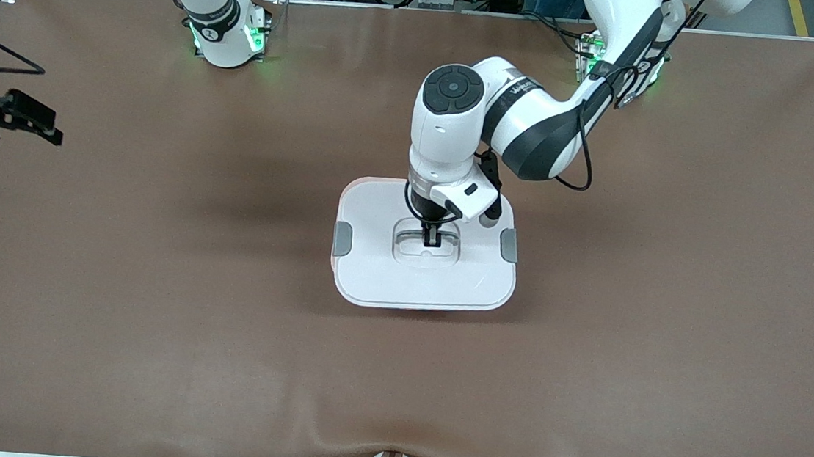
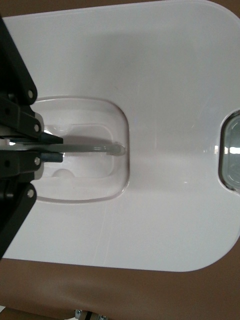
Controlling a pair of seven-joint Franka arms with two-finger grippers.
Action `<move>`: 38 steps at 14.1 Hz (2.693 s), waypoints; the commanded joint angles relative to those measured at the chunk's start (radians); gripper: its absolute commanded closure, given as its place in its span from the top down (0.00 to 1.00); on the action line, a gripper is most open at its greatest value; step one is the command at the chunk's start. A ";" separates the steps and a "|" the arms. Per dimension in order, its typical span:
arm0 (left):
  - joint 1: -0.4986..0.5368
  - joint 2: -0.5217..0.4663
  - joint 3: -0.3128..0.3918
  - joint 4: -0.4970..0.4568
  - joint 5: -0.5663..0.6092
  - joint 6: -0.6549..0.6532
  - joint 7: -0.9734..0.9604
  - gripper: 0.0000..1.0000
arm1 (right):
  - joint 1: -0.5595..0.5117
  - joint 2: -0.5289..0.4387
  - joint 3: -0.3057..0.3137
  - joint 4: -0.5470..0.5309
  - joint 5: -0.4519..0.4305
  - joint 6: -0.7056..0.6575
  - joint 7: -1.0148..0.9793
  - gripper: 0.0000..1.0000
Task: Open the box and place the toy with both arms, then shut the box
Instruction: 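Carry the lid over the box with the left gripper while the right gripper retracts, then lower the lid onto the box and press it down with the left gripper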
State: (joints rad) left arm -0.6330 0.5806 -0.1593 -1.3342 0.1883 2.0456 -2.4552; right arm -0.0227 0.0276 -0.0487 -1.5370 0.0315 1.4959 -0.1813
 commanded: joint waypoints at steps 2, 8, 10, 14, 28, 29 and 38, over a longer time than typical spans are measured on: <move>-0.037 0.011 0.006 0.027 0.023 -0.004 -0.018 0.00 | -0.011 -0.061 0.023 -0.037 -0.035 -0.062 0.095 1.00; -0.059 0.038 0.009 0.029 0.028 -0.004 -0.018 0.00 | -0.006 -0.115 0.021 -0.101 -0.015 -0.030 0.118 1.00; -0.059 0.038 0.009 0.027 0.030 -0.004 -0.016 0.00 | -0.008 -0.117 0.014 -0.106 0.016 -0.017 0.117 1.00; -0.063 0.035 0.006 0.013 0.033 -0.004 -0.016 0.00 | -0.008 -0.112 0.006 -0.112 0.022 0.010 0.094 1.00; -0.071 0.058 0.004 0.012 0.068 -0.004 -0.007 0.00 | -0.014 -0.106 0.006 -0.115 0.022 0.012 0.048 1.00; -0.073 0.058 0.003 0.010 0.068 -0.004 -0.005 0.00 | -0.014 -0.106 0.006 -0.115 0.022 0.010 0.031 1.00; -0.079 0.058 0.001 -0.006 0.069 -0.004 -0.004 0.00 | -0.016 -0.106 0.006 -0.118 0.022 0.010 0.013 1.00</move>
State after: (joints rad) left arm -0.7067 0.6371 -0.1611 -1.3439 0.2321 2.0446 -2.4562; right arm -0.0229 -0.0514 -0.0488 -1.6236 0.0330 1.4946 -0.1513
